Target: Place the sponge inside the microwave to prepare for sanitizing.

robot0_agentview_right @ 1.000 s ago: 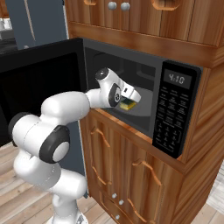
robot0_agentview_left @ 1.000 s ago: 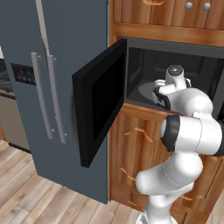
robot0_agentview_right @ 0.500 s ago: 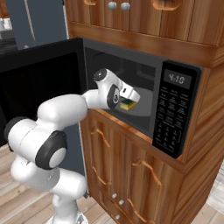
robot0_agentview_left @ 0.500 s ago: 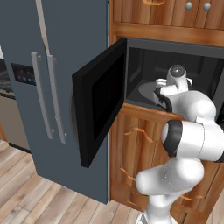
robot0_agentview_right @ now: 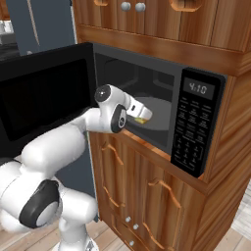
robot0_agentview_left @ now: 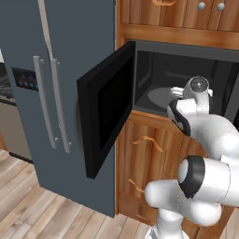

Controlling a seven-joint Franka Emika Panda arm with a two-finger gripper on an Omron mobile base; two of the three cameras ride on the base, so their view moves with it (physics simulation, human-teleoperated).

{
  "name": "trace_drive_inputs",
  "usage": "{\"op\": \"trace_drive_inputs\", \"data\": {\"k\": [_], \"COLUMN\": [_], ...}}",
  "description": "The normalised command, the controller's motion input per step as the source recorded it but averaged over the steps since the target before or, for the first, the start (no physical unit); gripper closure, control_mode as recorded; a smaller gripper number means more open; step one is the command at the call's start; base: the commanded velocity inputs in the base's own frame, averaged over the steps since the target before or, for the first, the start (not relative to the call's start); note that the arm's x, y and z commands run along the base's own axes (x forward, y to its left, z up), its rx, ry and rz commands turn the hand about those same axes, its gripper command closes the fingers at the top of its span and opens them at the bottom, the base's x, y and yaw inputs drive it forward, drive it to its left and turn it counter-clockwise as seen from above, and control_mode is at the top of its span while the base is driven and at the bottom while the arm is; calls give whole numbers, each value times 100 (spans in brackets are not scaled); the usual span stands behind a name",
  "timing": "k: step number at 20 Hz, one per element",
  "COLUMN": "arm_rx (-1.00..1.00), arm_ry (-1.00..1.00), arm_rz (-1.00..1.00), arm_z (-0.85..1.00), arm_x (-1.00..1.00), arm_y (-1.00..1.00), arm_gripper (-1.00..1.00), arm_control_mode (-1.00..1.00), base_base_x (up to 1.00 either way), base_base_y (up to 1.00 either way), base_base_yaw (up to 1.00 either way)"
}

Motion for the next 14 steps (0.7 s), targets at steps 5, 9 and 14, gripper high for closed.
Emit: {"op": "trace_drive_inputs", "data": {"k": [5,9,14], "arm_rx": [0,0,0], "arm_ry": [0,0,0], "arm_rz": [9,7,3], "arm_z": [42,25,16], "arm_x": [-80,-82,-78], "arm_y": [5,8,19], "arm_gripper": [-100,-100,-100], "arm_control_mode": [-100,-100,-100], "base_base_x": [0,0,0], "base_base_y": [0,0,0], "base_base_yaw": [0,0,0]}}
